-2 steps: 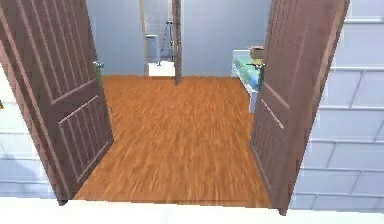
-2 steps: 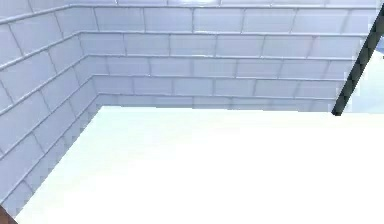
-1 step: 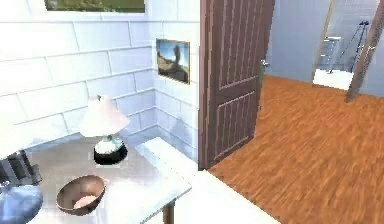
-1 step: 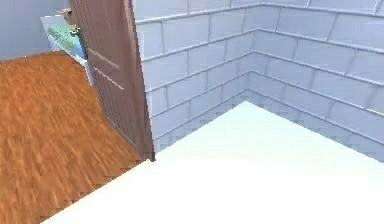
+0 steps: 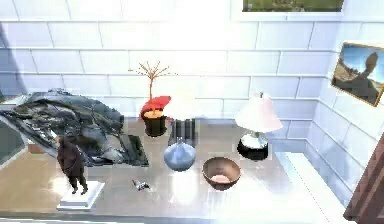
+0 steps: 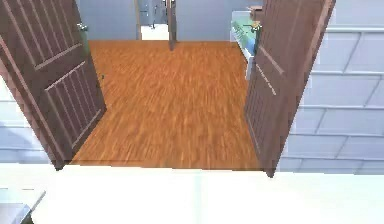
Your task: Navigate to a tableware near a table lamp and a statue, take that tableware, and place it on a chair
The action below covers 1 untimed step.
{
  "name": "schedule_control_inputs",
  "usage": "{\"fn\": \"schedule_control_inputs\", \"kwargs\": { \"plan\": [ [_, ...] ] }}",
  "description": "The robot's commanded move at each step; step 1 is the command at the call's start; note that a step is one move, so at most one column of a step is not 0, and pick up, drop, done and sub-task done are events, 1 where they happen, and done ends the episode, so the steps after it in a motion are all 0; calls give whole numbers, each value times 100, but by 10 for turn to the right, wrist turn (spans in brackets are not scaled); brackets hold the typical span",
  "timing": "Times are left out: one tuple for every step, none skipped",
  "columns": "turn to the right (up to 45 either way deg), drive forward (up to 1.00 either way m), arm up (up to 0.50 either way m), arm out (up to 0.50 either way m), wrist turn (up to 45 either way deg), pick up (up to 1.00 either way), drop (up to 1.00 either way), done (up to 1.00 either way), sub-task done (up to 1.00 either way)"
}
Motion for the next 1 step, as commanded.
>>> {"fn": "schedule_control_inputs", "kwargs": {
  "plan": [
    [-450,0,0,0,0,0,0,0,0]
  ]
}}
